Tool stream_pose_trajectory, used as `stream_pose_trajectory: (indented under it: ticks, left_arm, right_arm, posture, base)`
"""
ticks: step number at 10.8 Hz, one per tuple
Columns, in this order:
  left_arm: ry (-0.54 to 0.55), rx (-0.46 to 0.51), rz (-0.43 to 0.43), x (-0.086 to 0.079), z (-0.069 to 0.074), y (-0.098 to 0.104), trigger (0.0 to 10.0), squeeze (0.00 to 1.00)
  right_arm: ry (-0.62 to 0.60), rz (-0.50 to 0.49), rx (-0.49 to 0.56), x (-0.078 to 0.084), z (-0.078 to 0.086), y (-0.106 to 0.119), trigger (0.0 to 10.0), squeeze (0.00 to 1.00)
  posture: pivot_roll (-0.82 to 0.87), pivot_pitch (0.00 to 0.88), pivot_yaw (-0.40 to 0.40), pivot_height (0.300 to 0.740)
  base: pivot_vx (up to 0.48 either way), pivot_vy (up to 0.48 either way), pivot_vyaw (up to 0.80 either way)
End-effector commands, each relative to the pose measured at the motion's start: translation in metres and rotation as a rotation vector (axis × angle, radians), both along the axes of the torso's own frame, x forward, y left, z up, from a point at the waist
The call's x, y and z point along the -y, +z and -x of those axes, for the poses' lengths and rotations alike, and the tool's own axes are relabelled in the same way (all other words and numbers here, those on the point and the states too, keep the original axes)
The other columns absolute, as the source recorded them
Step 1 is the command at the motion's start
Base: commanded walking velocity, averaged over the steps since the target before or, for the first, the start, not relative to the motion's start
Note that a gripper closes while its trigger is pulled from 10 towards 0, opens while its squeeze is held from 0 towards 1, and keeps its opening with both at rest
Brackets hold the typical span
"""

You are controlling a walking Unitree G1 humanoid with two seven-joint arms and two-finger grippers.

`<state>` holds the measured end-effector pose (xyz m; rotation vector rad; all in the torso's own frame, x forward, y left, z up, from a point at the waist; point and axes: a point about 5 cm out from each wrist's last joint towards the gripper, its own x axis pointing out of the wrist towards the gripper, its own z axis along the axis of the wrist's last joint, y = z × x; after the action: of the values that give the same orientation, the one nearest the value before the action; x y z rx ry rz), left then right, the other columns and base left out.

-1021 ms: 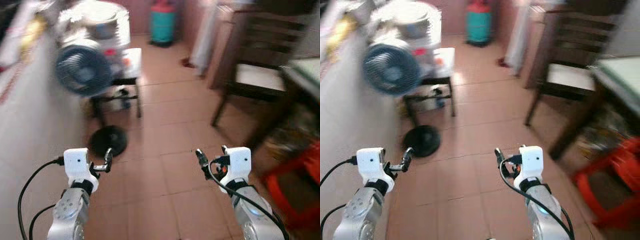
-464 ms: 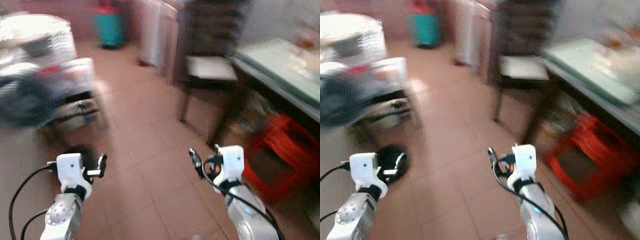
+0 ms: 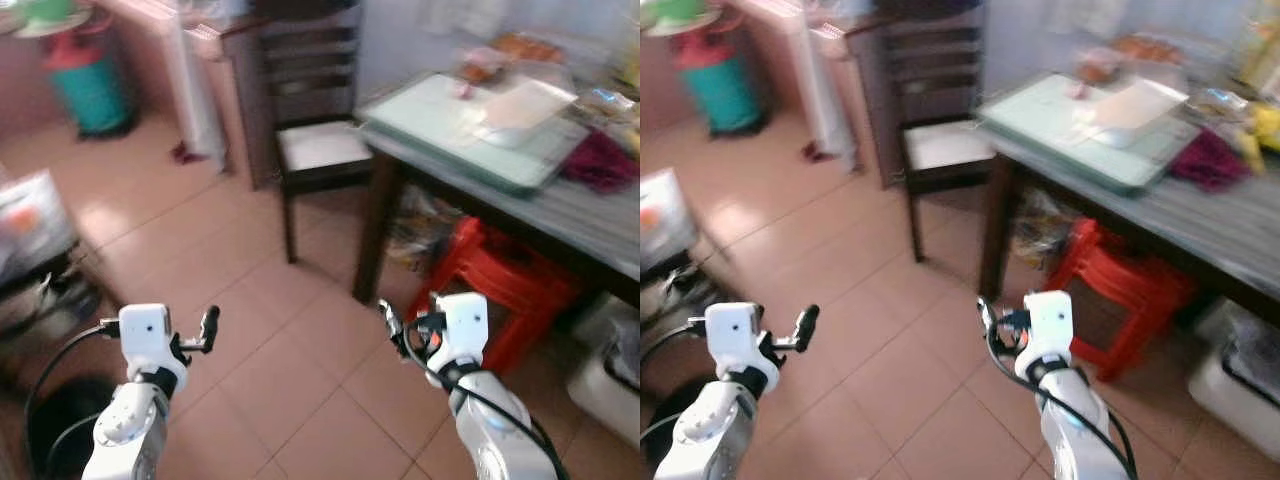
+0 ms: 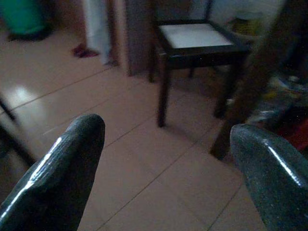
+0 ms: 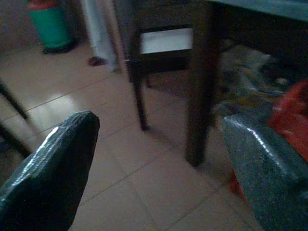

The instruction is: Setting the table

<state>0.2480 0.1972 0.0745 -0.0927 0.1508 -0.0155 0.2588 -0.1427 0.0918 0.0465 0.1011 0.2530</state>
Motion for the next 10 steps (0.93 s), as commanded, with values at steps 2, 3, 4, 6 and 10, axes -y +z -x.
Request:
stream_pose_trajectory:
  ticks: [2, 3, 4, 6, 10]
  left_arm:
    - [-0.011, -0.031, 0.009, 0.0082, 0.0014, -0.0049, 10.0, 0.0]
    - [0.01, -0.049, 0.001, 0.0079, 0.0013, -0.0072, 10.0, 0.0]
    - [0.017, -0.066, -0.01, 0.0083, 0.0003, -0.0078, 10.0, 0.0]
    - [0.002, -0.051, -0.018, 0.0103, -0.0015, -0.0046, 10.0, 0.0]
    - [0.012, -0.06, -0.054, 0.0104, -0.0034, -0.0048, 10.0, 0.0]
  right_arm:
    - [-0.02, 0.015, -0.004, 0.0083, 0.0036, -0.0011, 10.0, 0.0]
    - [-0.02, 0.013, -0.007, 0.0073, 0.0042, -0.0019, 10.0, 0.0]
    - [-0.02, 0.011, -0.006, 0.0074, 0.0041, -0.0017, 10.0, 0.0]
    - [-0.026, 0.005, -0.005, 0.0083, 0.0048, -0.0015, 10.0, 0.0]
    - [-0.027, -0.004, -0.018, 0.0067, 0.0032, -0.0033, 10.0, 0.0]
  posture:
    - [-0.04, 0.135, 0.029, 0.74]
    - [-0.04, 0.137, 0.03, 0.74]
    - [-0.04, 0.138, 0.032, 0.74]
    - [-0.04, 0.143, 0.036, 0.74]
    - [-0.03, 0.137, 0.036, 0.74]
  base:
    - [0.139, 0.0, -0.8]
    - [0.0, 0.0, -0.8]
    - [0.0, 0.0, 0.0]
    - [0.0, 0.0, 0.0]
    - [0.0, 0.0, -0.27]
